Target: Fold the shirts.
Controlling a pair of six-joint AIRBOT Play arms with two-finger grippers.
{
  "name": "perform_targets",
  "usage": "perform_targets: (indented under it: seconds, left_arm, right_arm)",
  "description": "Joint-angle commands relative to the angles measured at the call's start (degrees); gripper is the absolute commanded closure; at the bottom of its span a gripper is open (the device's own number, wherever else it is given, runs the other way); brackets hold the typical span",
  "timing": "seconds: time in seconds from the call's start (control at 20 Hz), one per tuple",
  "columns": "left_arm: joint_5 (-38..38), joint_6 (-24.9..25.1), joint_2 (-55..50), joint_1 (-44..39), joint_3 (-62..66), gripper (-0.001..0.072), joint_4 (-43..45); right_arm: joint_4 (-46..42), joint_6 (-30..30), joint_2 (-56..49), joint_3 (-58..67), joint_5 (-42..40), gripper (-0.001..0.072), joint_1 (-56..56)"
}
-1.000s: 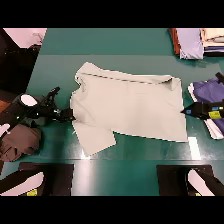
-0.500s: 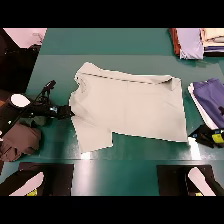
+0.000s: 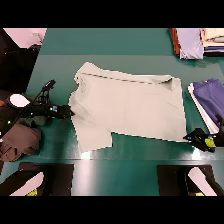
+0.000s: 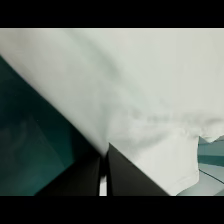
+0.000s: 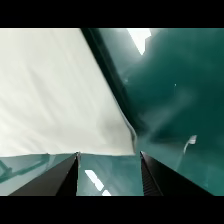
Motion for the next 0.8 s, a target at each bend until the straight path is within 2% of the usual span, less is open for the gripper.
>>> perform_targets:
  seconds: [0.0,0.05,0.1,0.15,0.2,0.3,0.5,0.75]
  left_arm:
    - [-0.1,0.0,0.1,0.0,0.0,0.0679,0.0]
    - [-0.2,0.0,0.1,0.0,0.0,0.0679,0.0]
    - [-0.2,0.0,0.1,0.0,0.0,0.0679,0.0]
    - [-0.2,0.1,0.1,0.0,0.0,0.0679,0.0]
    - [-0.1,0.8,0.1,0.0,0.0,0.0679,0.0]
    - [0.0,1.3,0.1,0.0,0.0,0.0679,0.0]
    - [1.0,0.9,2.1,0.0,0.5,0.0680,0.0]
    - [0.9,-0.2,10.5,0.0,17.2,0.0680,0.5]
  right_arm:
    - [2.5,-0.1,-3.6,-0.3,-0.3,0.0301,-0.1]
    - [2.7,-0.1,-4.9,-0.3,-0.2,0.0376,-0.1]
    - [3.2,-0.2,-5.6,-0.3,-0.3,0.0409,-0.1]
    - [3.6,-0.2,-6.0,-0.3,-0.5,0.0413,-0.1]
    - [3.6,-0.2,-6.0,-0.2,-0.5,0.0520,-0.1]
    - [3.6,-1.2,-4.4,-0.2,-0.9,0.0691,-0.1]
    - [4.1,-1.1,3.5,1.4,-2.0,0.0696,-0.1]
    - [17.9,-0.3,11.5,17.3,-4.1,0.0696,3.1]
